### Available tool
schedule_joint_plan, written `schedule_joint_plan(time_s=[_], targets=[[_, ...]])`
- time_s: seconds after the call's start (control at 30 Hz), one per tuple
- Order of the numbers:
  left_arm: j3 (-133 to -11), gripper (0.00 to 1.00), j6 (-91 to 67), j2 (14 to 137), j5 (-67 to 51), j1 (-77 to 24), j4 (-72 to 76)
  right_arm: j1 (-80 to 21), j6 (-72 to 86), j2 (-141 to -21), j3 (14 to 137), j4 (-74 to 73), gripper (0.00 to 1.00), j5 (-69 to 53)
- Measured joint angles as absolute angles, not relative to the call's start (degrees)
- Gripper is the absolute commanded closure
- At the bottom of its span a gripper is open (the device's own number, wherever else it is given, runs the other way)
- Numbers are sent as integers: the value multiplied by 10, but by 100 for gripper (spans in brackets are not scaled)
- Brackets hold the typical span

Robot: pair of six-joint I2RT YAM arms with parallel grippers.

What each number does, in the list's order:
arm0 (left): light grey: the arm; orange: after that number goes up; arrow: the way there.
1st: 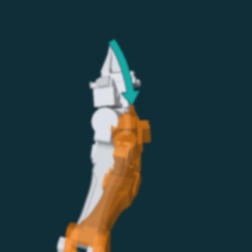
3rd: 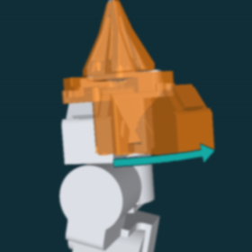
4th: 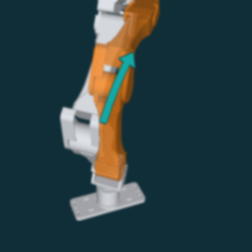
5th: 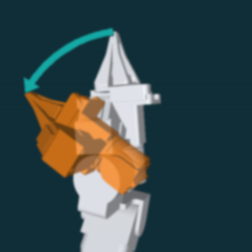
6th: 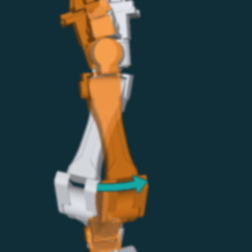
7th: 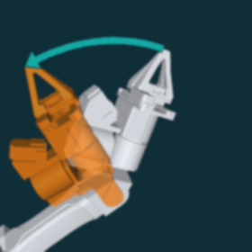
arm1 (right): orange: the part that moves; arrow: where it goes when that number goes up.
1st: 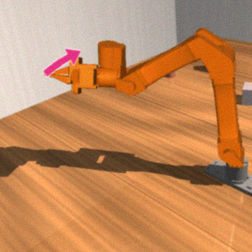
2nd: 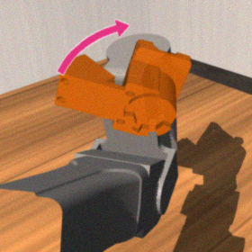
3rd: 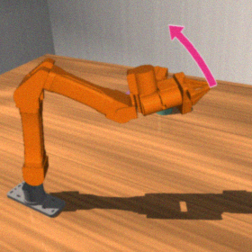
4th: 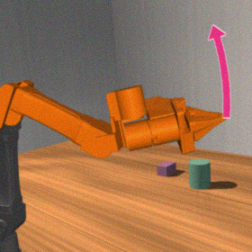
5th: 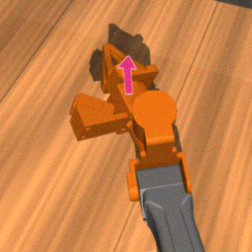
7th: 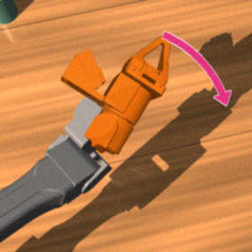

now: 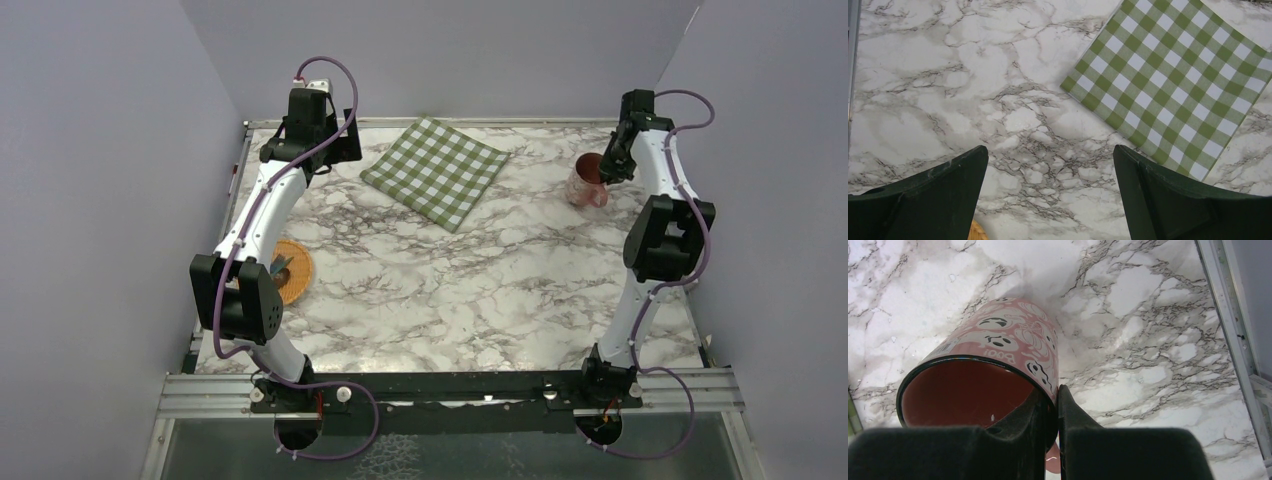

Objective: Set the dinner table for one person
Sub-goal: Place the cup at the center of the board.

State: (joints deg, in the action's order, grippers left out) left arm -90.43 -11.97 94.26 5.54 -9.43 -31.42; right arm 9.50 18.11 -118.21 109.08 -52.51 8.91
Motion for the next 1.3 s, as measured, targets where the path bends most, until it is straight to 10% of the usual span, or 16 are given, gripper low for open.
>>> schedule_joint_plan(time_s=[0.47,1.13,1.3], targets=[[-904,1,-119,943,55,-94,-314,102,181,-1210,1091,-515,99,71],[-904,1,-120,943,55,-94,-315,102,160,-1210,1087,-489,75,24],[-904,1,-120,945,55,-94,-315,102,155,-1207,1086,-489,55,15]])
